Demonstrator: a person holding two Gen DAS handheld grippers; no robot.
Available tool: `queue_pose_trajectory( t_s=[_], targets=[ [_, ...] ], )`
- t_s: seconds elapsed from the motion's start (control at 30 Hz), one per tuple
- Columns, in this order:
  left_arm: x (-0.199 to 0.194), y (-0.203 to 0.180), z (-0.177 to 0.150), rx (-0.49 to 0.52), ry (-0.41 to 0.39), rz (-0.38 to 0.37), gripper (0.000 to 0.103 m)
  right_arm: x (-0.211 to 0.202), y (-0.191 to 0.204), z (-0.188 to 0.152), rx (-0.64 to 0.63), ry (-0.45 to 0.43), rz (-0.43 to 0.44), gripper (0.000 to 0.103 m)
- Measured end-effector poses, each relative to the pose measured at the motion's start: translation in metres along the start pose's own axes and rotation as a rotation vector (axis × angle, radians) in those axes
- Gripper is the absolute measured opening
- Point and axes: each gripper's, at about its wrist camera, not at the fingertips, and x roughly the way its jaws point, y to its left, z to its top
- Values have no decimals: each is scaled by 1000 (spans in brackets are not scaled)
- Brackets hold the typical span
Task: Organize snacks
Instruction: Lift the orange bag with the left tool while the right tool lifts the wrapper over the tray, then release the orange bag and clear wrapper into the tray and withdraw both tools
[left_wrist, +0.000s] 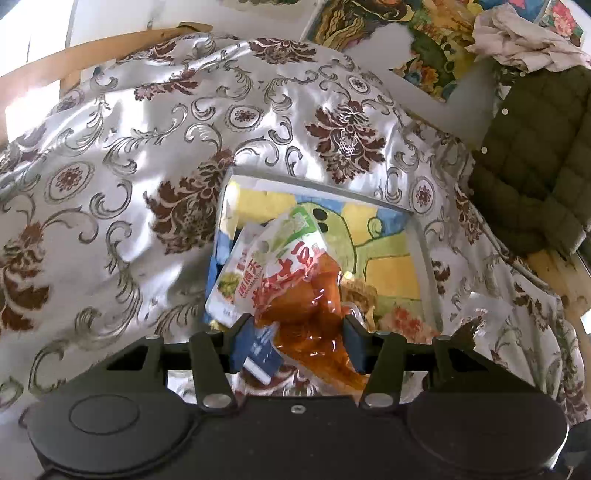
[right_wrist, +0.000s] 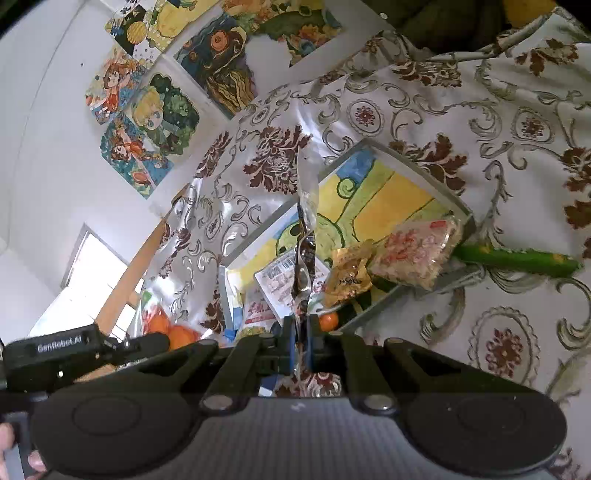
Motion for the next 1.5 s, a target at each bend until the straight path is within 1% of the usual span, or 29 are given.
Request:
queue_pose_trajectory(
  t_s=[0.17, 0.33, 0.5, 0.6, 0.8, 0.93, 1.0, 1.2, 1.4, 1.5],
  targets=[
    [19, -5, 13, 29, -3, 11, 53, 23, 1, 8, 24, 2, 19, 6],
    [38, -8, 25, 46, 6, 37, 53, 44, 5, 22, 5, -29, 20, 6],
    [52, -9, 36, 55, 14, 59, 53, 64, -1, 31, 56, -43, 32, 6],
    [60, -11, 42, 62, 13, 70, 53, 75, -2, 37, 54, -49, 24, 6],
    [76, -14, 46, 67, 20, 80, 53, 85, -4, 44, 55, -55, 1, 6],
    [86, -17, 47, 70, 26, 89, 53, 90, -8, 48, 84, -61, 11, 6],
    [90, -18, 47, 73, 30, 92, 53, 93, -11, 50, 100, -55, 12, 6],
    [101, -20, 52, 84, 36, 119, 53, 102, -15, 54, 110, -46, -21, 7],
    [109, -20, 56, 91, 38, 132, 54, 112, -21, 52, 166, -19, -16, 7],
    [112, -19, 57, 83, 42, 138, 54, 116, -17, 51, 143, -14, -20, 7]
  ],
)
